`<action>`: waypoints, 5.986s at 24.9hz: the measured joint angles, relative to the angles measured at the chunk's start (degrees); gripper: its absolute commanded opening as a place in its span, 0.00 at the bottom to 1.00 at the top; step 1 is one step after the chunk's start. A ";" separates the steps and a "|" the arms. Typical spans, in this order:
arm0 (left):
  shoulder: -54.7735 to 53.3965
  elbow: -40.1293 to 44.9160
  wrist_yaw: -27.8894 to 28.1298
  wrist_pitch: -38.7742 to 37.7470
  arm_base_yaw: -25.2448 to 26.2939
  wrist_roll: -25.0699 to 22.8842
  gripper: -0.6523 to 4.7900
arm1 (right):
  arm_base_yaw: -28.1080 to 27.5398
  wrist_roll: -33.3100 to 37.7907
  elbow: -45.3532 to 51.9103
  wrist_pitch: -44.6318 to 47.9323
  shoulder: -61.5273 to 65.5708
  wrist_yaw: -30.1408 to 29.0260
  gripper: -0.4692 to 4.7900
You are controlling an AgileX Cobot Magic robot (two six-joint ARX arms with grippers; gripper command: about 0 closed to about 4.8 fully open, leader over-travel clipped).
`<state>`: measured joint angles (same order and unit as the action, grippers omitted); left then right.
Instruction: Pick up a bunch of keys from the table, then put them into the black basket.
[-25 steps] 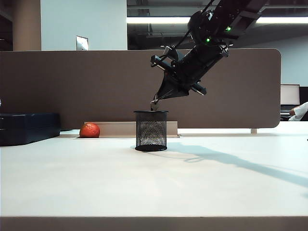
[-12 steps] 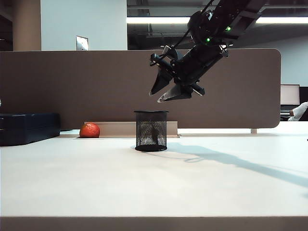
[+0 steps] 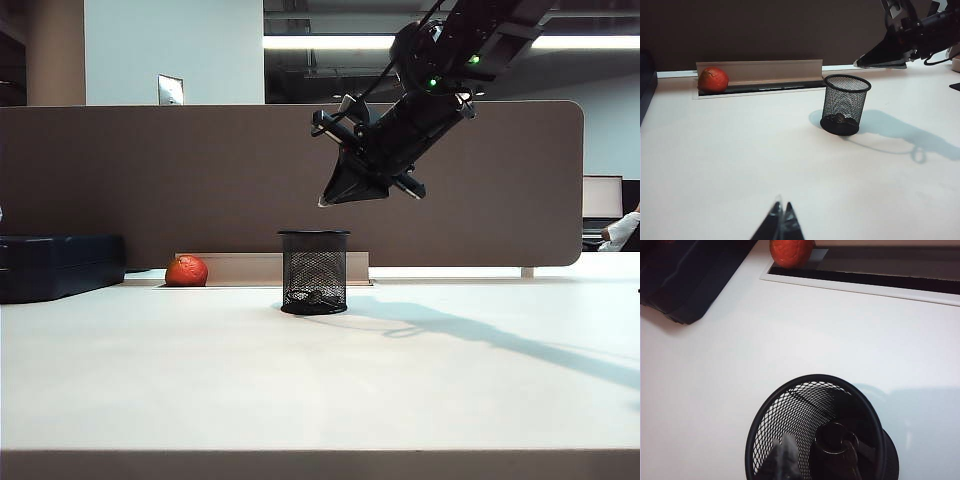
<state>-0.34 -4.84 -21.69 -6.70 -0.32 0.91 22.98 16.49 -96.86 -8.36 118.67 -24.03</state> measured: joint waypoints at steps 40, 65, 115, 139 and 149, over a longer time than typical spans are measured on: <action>0.00 0.00 0.02 -0.44 0.00 -0.02 0.11 | -11.43 -8.28 -0.17 -5.95 -16.35 6.34 0.07; 0.00 0.00 7.37 -0.63 0.00 -0.07 0.11 | -19.19 -15.06 -0.04 -24.39 -34.21 18.93 0.07; 0.00 0.00 8.94 -3.26 0.00 -0.09 0.11 | -24.90 -9.99 92.61 6.62 -114.25 16.50 0.07; -0.02 0.44 15.72 6.51 0.00 -1.09 0.11 | -24.90 -13.18 95.30 6.51 -118.55 16.85 0.07; -0.02 0.44 15.72 6.49 0.00 -1.09 0.11 | -24.90 -13.25 95.30 5.95 -118.55 16.46 0.07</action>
<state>-0.36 -4.40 -5.98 -0.21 -0.32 -0.19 -1.91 3.25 -1.56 -2.42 0.12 -7.57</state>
